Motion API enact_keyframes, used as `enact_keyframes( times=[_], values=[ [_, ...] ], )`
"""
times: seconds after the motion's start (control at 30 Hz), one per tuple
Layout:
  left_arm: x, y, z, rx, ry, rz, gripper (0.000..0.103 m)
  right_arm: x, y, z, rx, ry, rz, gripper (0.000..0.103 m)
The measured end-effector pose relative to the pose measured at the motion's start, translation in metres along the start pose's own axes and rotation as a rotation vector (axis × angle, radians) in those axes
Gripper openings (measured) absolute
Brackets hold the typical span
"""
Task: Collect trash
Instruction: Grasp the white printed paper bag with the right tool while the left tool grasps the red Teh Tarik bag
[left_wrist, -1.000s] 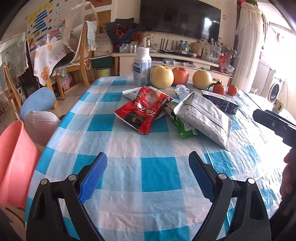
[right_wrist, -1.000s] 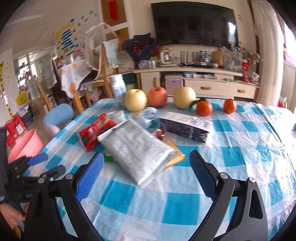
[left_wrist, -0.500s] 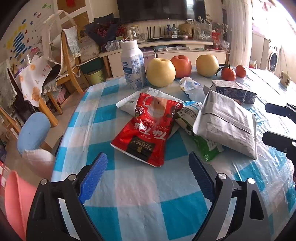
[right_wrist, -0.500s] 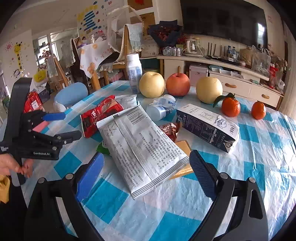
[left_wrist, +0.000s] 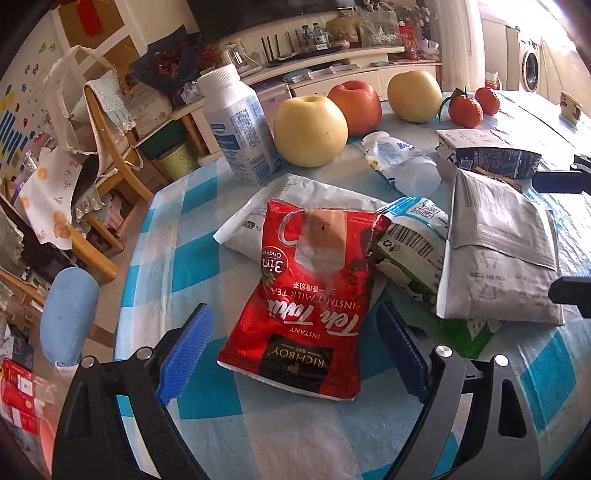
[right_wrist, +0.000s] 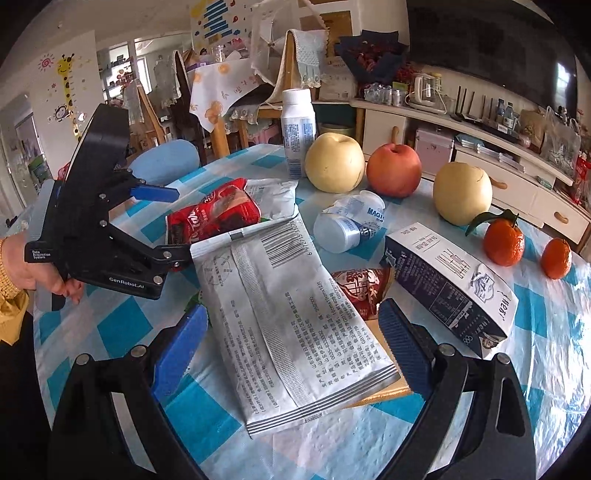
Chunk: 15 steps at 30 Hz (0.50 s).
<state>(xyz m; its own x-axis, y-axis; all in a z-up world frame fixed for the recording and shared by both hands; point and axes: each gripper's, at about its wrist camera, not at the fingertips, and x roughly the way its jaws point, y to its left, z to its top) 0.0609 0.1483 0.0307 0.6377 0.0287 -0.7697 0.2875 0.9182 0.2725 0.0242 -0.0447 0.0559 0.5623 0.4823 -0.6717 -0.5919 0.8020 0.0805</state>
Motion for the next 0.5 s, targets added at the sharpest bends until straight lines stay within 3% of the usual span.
enact_keyframes(
  times=[0.43,0.5],
  values=[
    [0.016,-0.002,0.011,-0.002,-0.011,-0.018,0.089,0.022,0.01,-0.001,-0.086,0.073,-0.014,0.097],
    [0.017,-0.003,0.012,-0.005,-0.014,-0.026,0.083,0.025,0.013,-0.002,-0.103,0.091,-0.02,0.097]
  ],
)
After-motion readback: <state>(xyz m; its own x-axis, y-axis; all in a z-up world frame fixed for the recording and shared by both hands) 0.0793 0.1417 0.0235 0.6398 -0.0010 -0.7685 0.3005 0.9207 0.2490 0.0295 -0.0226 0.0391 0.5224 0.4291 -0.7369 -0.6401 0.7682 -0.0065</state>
